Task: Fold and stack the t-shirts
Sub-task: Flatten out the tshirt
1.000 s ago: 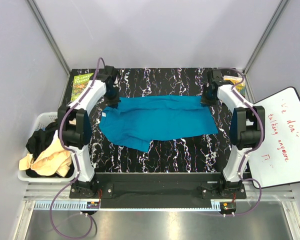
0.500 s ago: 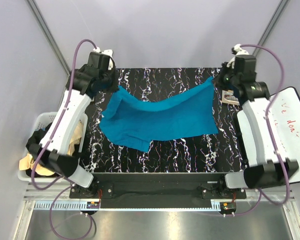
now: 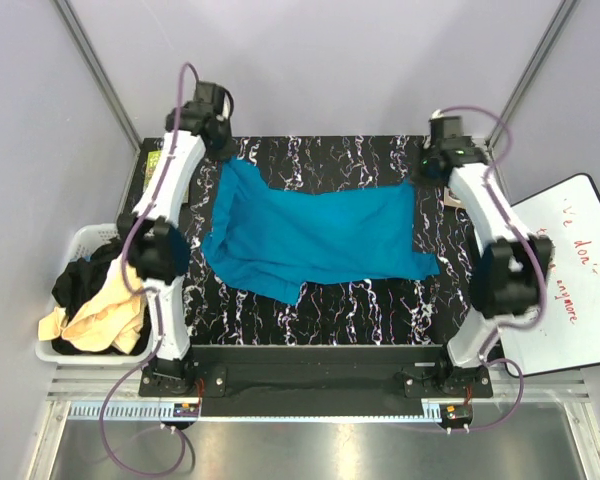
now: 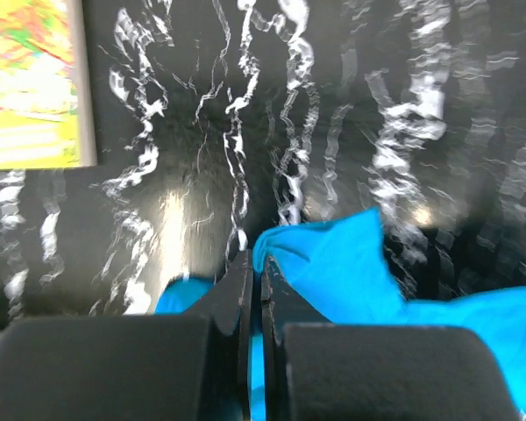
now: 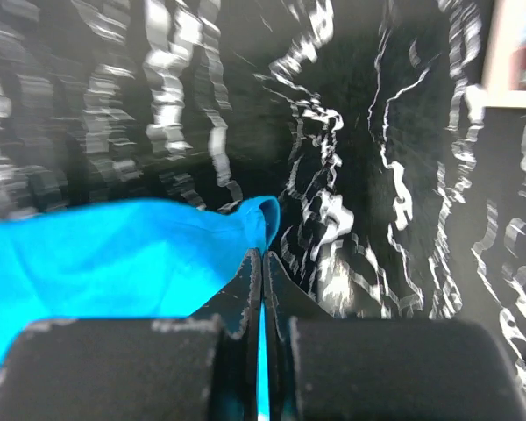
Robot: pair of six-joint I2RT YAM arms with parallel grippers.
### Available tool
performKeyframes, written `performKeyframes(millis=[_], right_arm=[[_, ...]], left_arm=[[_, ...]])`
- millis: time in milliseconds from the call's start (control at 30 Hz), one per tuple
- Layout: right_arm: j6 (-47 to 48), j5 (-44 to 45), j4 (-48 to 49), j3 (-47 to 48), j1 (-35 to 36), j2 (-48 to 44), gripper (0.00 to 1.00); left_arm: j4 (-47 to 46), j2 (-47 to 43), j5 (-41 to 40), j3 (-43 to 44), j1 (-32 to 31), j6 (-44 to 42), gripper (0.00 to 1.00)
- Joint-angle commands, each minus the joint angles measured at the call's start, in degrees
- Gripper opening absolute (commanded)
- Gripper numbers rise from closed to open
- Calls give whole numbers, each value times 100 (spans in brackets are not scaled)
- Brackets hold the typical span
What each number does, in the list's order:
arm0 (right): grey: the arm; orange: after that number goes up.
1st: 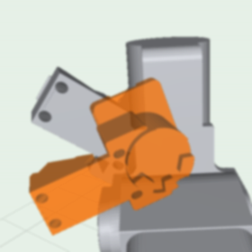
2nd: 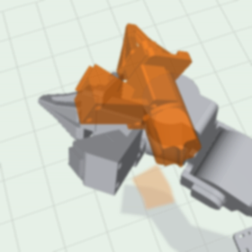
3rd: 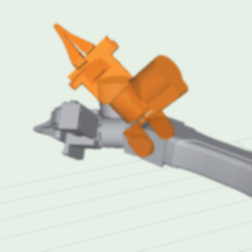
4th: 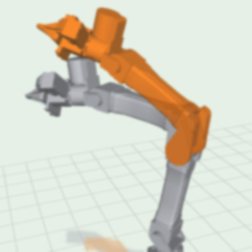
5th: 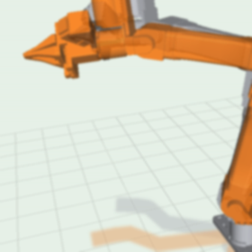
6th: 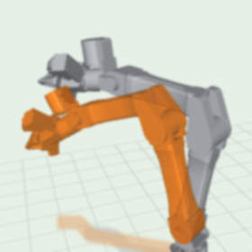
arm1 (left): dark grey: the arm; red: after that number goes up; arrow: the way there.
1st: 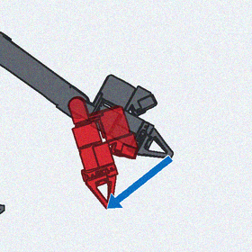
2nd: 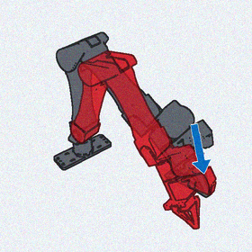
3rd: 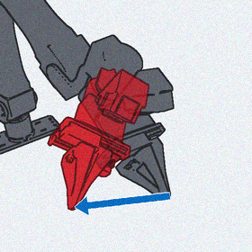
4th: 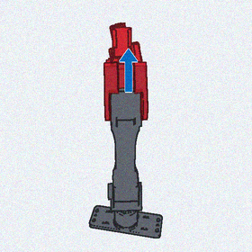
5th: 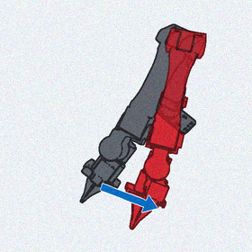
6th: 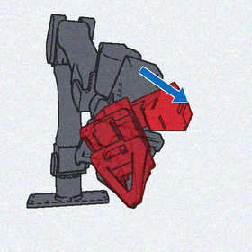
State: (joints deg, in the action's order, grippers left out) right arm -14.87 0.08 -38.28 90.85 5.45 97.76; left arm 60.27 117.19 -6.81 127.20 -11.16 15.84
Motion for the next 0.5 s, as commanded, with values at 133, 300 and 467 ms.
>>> performKeyframes(millis=[133, 300, 467], right_arm=[[20, 125, 154, 1628, -44, 2167, 0], [-68, 107, -74, 2621, -79, 2977, 0], [-305, -138, -223, 3157, -211, 3398, 0]], left_arm=[[116, 2045, 1147, 1580, 826, 640, 99], [-225, 1195, 1278, 519, 826, 307, 99], [-305, 736, 1401, -748, 581, 25, 95]])
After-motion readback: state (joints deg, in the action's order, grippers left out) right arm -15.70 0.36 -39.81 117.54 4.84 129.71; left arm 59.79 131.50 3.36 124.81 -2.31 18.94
